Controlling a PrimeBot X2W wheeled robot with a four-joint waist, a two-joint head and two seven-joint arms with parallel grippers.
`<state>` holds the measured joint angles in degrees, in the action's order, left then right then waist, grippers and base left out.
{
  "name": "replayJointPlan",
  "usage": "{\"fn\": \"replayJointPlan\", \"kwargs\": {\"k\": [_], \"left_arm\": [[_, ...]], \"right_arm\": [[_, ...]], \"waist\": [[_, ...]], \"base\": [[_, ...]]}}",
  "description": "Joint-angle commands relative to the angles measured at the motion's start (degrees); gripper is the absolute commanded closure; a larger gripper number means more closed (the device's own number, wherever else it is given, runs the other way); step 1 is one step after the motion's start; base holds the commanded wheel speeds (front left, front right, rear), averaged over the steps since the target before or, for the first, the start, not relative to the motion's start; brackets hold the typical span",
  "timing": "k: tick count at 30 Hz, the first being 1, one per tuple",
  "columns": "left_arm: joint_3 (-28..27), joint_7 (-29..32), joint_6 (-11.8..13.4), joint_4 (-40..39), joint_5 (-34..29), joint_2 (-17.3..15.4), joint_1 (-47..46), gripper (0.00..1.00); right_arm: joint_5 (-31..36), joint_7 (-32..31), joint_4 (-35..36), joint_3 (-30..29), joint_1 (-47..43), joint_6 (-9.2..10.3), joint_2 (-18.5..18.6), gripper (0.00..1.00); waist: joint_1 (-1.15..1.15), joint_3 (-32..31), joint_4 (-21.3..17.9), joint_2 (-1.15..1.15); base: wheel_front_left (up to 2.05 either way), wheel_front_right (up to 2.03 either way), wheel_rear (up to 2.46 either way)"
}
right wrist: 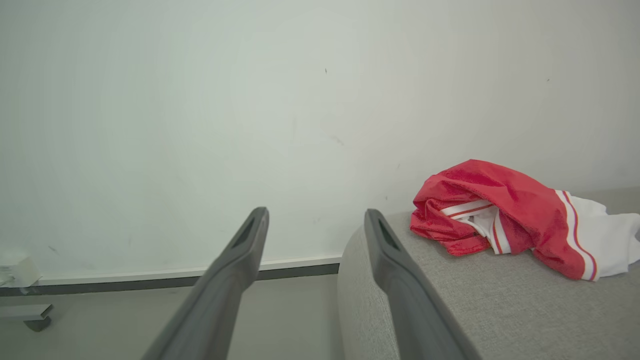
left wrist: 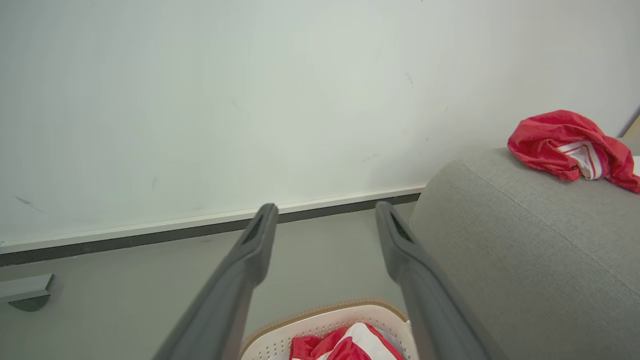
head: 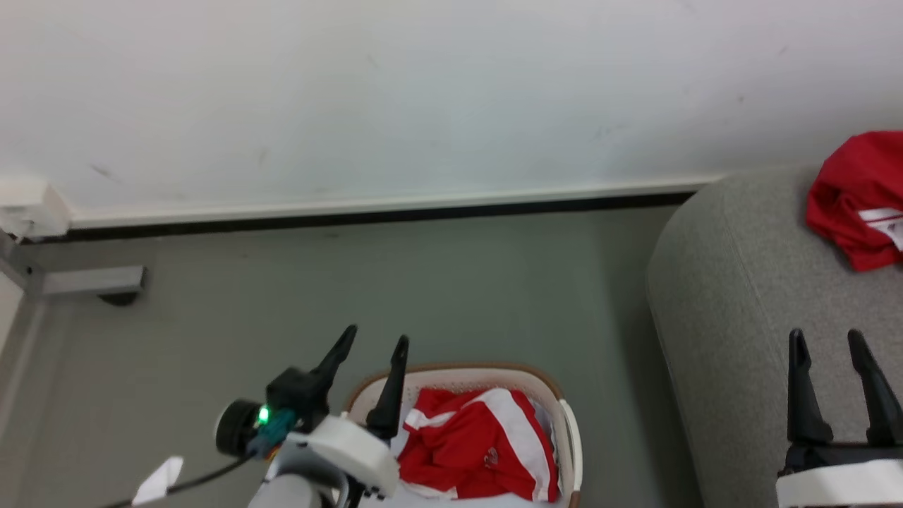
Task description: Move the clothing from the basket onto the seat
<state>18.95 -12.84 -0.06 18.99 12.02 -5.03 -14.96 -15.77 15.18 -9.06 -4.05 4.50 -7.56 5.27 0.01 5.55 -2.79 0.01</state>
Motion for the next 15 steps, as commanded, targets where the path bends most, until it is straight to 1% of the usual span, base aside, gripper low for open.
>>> {"fn": "replayJointPlan", "kwargs": {"k": [1, 3, 4, 5, 8, 15], "left_arm": [[0.56, 0.78, -0.34, 1.39, -0.97, 0.00, -2.55, 0.00], [2.27, 2.72, -1.06, 4.32, -2.26, 0.16, -6.56, 0.00], [3.95, 4.77, -1.88, 7.62, -3.60, 0.38, -10.56, 0.00], [4.97, 5.82, -2.35, 9.35, -4.14, 0.44, -12.54, 0.00], [6.80, 7.39, -3.27, 14.52, -6.01, 0.40, -17.62, 0.00], [9.39, 9.26, -4.15, 26.34, -9.14, -0.78, -27.20, 0.00]], "right_arm": [[-0.24, -0.05, 0.97, -0.07, 1.79, 0.14, 0.40, 0.00], [-0.37, -0.05, 2.39, 0.03, 4.13, 0.14, 0.70, 0.00], [-0.60, -0.05, 3.88, -0.52, 6.28, 0.14, 0.92, 0.00], [-0.66, -0.05, 4.70, -0.77, 7.30, 0.14, 1.00, 0.00], [-1.04, -0.05, 6.81, -1.19, 10.38, 0.14, 0.95, 0.00], [-1.92, -0.05, 11.01, 0.18, 15.96, 0.14, -0.61, 0.00]], "waist": [[-0.01, 6.83, -2.77, -0.01], [-0.01, 10.65, -4.29, -0.01], [-0.01, 14.55, -5.55, -0.01], [-0.01, 16.54, -6.15, -0.01], [-0.01, 22.17, -8.05, -0.01], [-0.01, 33.59, -12.08, -0.01]], "base": [[0.00, 0.00, 0.00], [0.00, 0.00, 0.00], [0.00, 0.00, 0.00], [0.00, 0.00, 0.00], [0.00, 0.00, 0.00], [0.00, 0.00, 0.00]]}}
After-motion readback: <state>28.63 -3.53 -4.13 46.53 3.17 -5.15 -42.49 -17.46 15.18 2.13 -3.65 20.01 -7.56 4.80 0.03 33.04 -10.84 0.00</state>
